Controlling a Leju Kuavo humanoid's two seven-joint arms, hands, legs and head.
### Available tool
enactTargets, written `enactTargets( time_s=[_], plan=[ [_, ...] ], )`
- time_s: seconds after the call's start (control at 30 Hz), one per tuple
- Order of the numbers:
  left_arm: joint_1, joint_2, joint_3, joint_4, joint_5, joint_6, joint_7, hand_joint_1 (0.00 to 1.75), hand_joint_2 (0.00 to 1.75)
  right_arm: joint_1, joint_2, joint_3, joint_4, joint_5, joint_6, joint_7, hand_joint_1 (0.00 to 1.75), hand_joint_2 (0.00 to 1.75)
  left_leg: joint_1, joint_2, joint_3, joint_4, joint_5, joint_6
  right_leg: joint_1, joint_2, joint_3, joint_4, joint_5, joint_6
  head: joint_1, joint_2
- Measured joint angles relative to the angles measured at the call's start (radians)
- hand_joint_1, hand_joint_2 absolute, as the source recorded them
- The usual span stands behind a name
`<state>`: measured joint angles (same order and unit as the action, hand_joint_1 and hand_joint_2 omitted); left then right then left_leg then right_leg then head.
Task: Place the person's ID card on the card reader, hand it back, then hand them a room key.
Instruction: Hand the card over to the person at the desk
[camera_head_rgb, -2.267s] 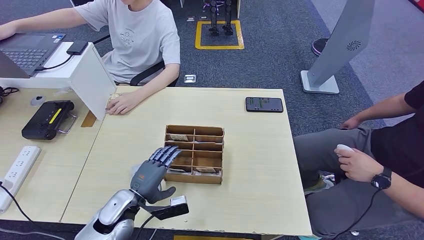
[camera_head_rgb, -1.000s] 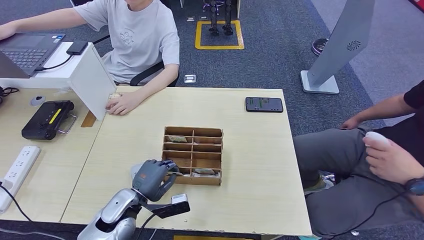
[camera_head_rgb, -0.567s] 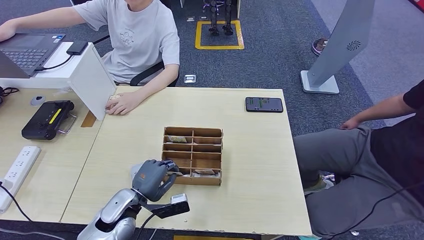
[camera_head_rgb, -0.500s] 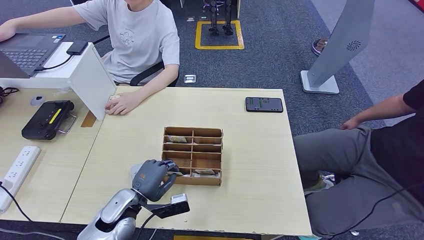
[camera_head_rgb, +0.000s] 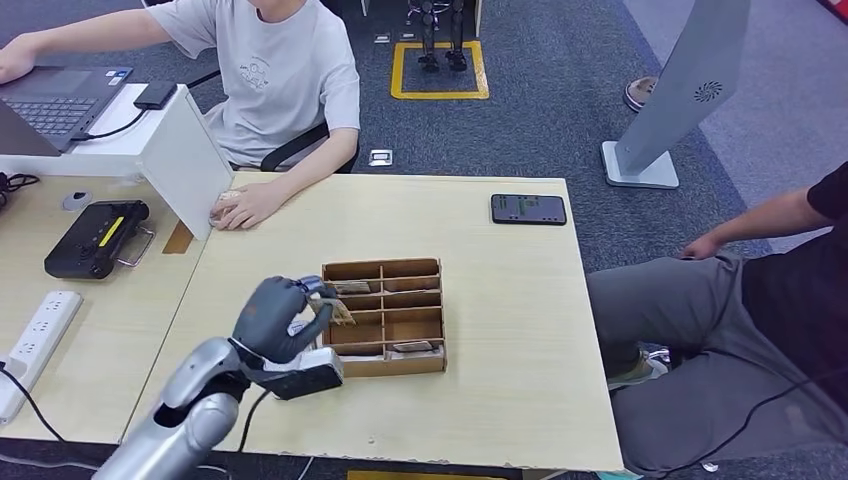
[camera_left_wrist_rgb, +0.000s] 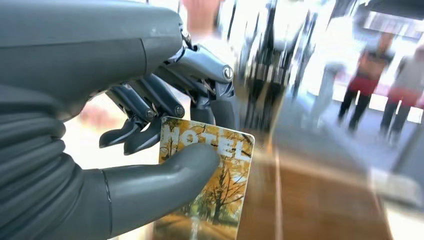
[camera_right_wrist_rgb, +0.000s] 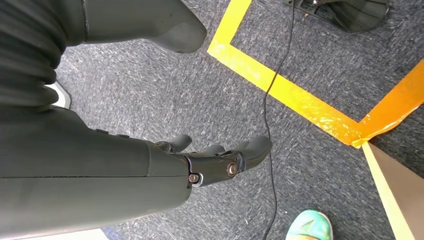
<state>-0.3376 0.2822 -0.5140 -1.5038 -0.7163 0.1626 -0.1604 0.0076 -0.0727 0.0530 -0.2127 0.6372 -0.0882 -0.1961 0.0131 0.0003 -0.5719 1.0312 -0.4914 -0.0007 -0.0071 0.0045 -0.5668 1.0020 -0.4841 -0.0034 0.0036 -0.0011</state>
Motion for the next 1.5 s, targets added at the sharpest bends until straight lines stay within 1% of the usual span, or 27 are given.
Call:
enactTargets(
  time_s=[0.17,0.23,0.3,0.33,0.4,0.57,0.67,0.7,0.73,0.77,0.8,0.83,0.87,0.9,0.93,1.0,1.1,1.3,1.4,1.5],
  plan=[
    [-0.322,0.16,0.089,-0.103,0.109,-0.165,0.041,1.73,1.75,0.002,-0.003,0.0,0.002,-0.003,0.003,-0.006,0.0,1.75,0.001,0.0,-0.001,0.0,0.003,-0.002,0.001,0.0,-0.001,0.002,0.002,-0.003,0.0,0.0],
    [-0.437,0.213,0.112,-0.124,0.134,-0.2,0.067,1.73,1.75,0.004,-0.004,0.0,0.003,-0.005,0.003,-0.007,0.0,1.75,0.001,0.001,-0.001,0.0,0.003,-0.002,0.001,0.001,-0.001,0.002,0.002,-0.003,0.0,0.0],
    [-0.522,0.263,0.131,-0.139,0.149,-0.21,0.086,1.68,1.75,0.005,-0.005,0.0,0.006,-0.006,0.003,-0.01,0.0,1.75,0.001,0.002,0.0,0.0,0.002,-0.002,0.001,0.002,-0.002,0.002,0.002,-0.003,0.0,0.0],
    [-0.549,0.283,0.139,-0.146,0.146,-0.204,0.091,1.67,1.75,0.005,-0.005,0.0,0.006,-0.006,0.003,-0.01,0.0,1.75,0.001,0.003,0.0,0.0,0.002,-0.002,0.001,0.003,-0.002,0.002,0.002,-0.003,0.0,0.0],
    [-0.571,0.317,0.154,-0.154,0.125,-0.182,0.097,1.68,1.75,0.004,-0.004,0.0,0.007,-0.005,0.002,-0.011,0.0,1.75,0.0,0.002,0.0,-0.001,0.002,-0.002,0.001,0.002,-0.002,0.002,0.002,-0.003,0.0,0.0],
    [-0.572,0.356,0.164,-0.156,0.1,-0.153,0.097,1.66,1.75,-0.001,-0.005,0.0,0.007,-0.005,0.002,-0.008,0.0,1.75,0.001,0.001,-0.001,-0.001,0.002,-0.002,0.001,0.001,-0.002,0.002,0.001,-0.002,0.0,0.0],
    [-0.568,0.367,0.165,-0.156,0.073,-0.133,0.105,1.61,1.75,-0.001,-0.006,0.0,0.007,-0.005,0.002,-0.006,0.0,1.75,0.0,0.001,-0.001,-0.001,0.002,-0.002,0.001,0.001,-0.001,0.002,0.002,-0.002,0.0,0.0],
    [-0.565,0.369,0.165,-0.156,0.053,-0.115,0.113,1.61,1.75,0.0,-0.006,0.0,0.007,-0.004,0.002,-0.005,0.0,1.75,0.0,0.001,-0.001,-0.001,0.002,-0.002,0.001,0.001,-0.001,0.002,0.002,-0.002,0.0,0.0],
    [-0.56,0.37,0.166,-0.156,0.033,-0.093,0.122,1.58,1.75,0.0,-0.006,0.0,0.007,-0.003,0.002,-0.005,0.0,1.75,0.0,0.001,-0.001,0.0,0.002,-0.002,0.001,0.001,-0.001,0.002,0.002,-0.002,0.0,0.0],
    [-0.555,0.37,0.167,-0.155,0.016,-0.072,0.13,1.42,1.75,-0.001,-0.006,0.0,0.007,-0.002,0.002,-0.004,0.0,1.75,0.0,0.001,-0.001,0.0,0.002,-0.002,0.001,0.001,-0.001,0.002,0.002,-0.002,0.0,0.0],
    [-0.55,0.369,0.168,-0.154,0.003,-0.055,0.135,1.3,1.75,-0.001,-0.006,0.0,0.007,-0.002,0.002,-0.003,0.0,1.75,0.0,0.001,-0.001,0.0,0.002,-0.002,0.001,0.001,-0.001,0.002,0.002,-0.002,0.0,0.0],
    [-0.545,0.368,0.168,-0.151,-0.011,-0.04,0.14,1.29,1.75,-0.001,-0.006,0.0,0.007,-0.002,0.002,-0.002,0.0,1.75,0.0,0.001,-0.001,0.0,0.002,-0.002,0.001,0.001,-0.001,0.002,0.002,-0.002,0.0,0.0],
    [-0.541,0.367,0.168,-0.147,-0.029,-0.028,0.147,1.33,1.75,-0.001,-0.006,0.0,0.007,-0.001,0.001,0.0,0.0,1.75,0.0,0.001,-0.001,0.0,0.002,-0.002,0.001,0.001,-0.002,0.002,0.002,-0.002,0.0,0.0],
    [-0.536,0.365,0.168,-0.139,-0.056,-0.014,0.158,1.51,1.75,-0.002,-0.006,0.0,0.007,0.0,0.001,0.002,0.0,1.75,0.0,0.001,-0.001,0.0,0.002,-0.002,0.001,0.001,-0.002,0.002,0.002,-0.002,0.0,0.0],
    [-0.531,0.361,0.168,-0.127,-0.093,0.003,0.171,1.64,1.75,-0.002,-0.006,0.001,0.006,0.001,0.0,0.004,0.0,1.75,0.0,0.001,-0.001,0.0,0.002,-0.002,0.001,0.001,-0.002,0.002,0.002,-0.002,0.0,0.0],
    [-0.515,0.348,0.168,-0.089,-0.169,0.036,0.19,1.7,1.75,-0.004,-0.006,0.002,0.005,0.004,0.0,0.008,0.0,1.75,0.0,0.001,-0.001,0.0,0.002,-0.002,0.001,0.001,-0.002,0.002,0.002,-0.002,0.0,0.0],
    [-0.478,0.315,0.167,-0.017,-0.239,0.076,0.201,1.72,1.75,-0.01,-0.005,0.005,0.0,0.009,0.004,0.017,0.0,1.75,0.0,0.001,0.0,0.0,0.002,-0.002,0.001,0.001,-0.002,0.002,0.002,-0.003,0.0,0.0],
    [-0.422,0.235,0.157,0.124,-0.343,0.118,0.253,1.75,1.75,-0.017,-0.005,0.02,-0.005,0.019,0.006,0.026,0.0,1.75,0.0,0.001,0.0,0.0,0.003,-0.002,0.001,0.002,-0.002,0.002,0.002,-0.003,0.0,0.0],
    [-0.407,0.212,0.153,0.173,-0.358,0.122,0.255,1.75,1.75,-0.017,-0.005,0.023,-0.006,0.019,0.006,0.026,0.0,1.75,0.0,0.002,0.0,0.0,0.002,-0.002,0.001,0.002,-0.002,0.001,0.002,-0.003,0.0,0.0],
    [-0.398,0.2,0.152,0.2,-0.362,0.122,0.255,1.75,1.75,-0.016,-0.005,0.025,-0.005,0.019,0.007,0.028,0.0,1.75,0.0,0.002,-0.001,0.0,0.002,-0.002,0.001,0.002,-0.002,0.001,0.002,-0.003,0.0,0.0]
  ],
)
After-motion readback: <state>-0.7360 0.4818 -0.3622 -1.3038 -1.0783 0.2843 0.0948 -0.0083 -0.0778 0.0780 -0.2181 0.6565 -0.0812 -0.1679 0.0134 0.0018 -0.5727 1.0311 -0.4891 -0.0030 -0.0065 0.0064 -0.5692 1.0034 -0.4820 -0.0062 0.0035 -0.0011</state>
